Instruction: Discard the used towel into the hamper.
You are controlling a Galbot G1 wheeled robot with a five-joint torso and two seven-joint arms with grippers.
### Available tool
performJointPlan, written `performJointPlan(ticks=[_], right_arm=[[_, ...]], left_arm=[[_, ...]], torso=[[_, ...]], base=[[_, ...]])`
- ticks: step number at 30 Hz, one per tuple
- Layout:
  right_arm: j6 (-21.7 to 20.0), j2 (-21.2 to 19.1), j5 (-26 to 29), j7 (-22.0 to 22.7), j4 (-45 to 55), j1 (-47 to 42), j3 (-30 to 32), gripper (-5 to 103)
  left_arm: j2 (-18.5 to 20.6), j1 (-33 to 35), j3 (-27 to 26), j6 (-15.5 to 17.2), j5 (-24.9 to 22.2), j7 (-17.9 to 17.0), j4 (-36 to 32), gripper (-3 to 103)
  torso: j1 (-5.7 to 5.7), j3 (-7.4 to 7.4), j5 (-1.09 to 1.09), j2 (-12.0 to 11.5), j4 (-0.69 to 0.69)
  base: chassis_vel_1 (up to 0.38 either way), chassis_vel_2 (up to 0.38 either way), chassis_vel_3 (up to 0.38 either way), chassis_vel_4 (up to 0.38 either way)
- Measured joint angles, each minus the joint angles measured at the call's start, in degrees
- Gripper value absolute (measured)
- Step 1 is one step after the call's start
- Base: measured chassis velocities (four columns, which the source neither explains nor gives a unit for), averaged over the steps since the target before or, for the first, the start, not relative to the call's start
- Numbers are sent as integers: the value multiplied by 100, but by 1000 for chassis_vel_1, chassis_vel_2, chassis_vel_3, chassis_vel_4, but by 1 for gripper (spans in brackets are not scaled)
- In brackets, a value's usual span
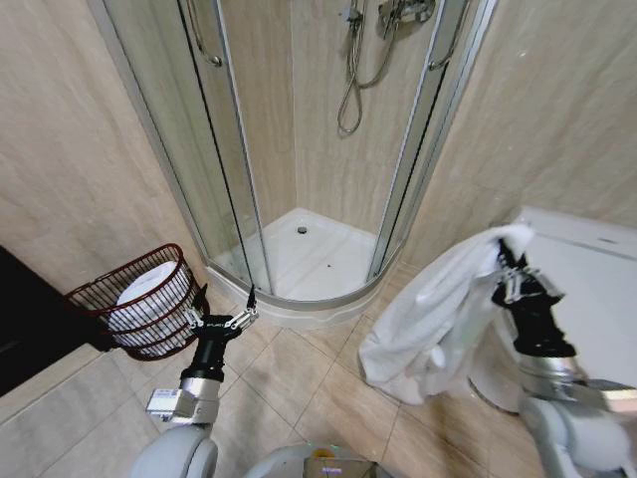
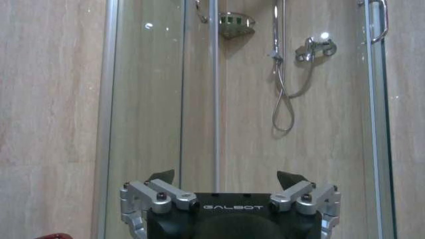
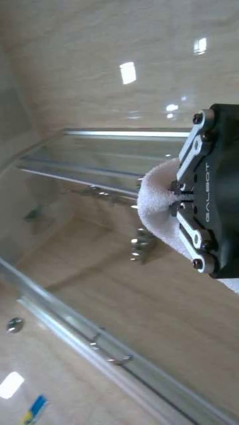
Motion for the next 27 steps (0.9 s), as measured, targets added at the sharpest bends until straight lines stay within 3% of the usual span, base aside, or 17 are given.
performJointPlan(ticks=[9, 16, 21, 27], right_arm=[[-193, -398, 440, 179, 404, 100, 504, 4], [-290, -342, 497, 381, 646, 104, 463, 4], [-467, -218, 495, 802, 749, 112, 180, 4], [-475, -201, 521, 944, 749, 114, 187, 4]], left_arm=[[0, 0, 0, 0, 0, 0, 0, 100], [0, 0, 0, 0, 0, 0, 0, 100], [0, 0, 0, 0, 0, 0, 0, 100], [0, 0, 0, 0, 0, 0, 0, 100]], torso=[[0, 0, 1, 0, 0], [11, 26, 1, 39, 0], [40, 116, 1, 156, 0], [69, 197, 0, 267, 0]], base=[[0, 0, 0, 0], [0, 0, 0, 0], [0, 0, 0, 0], [0, 0, 0, 0]])
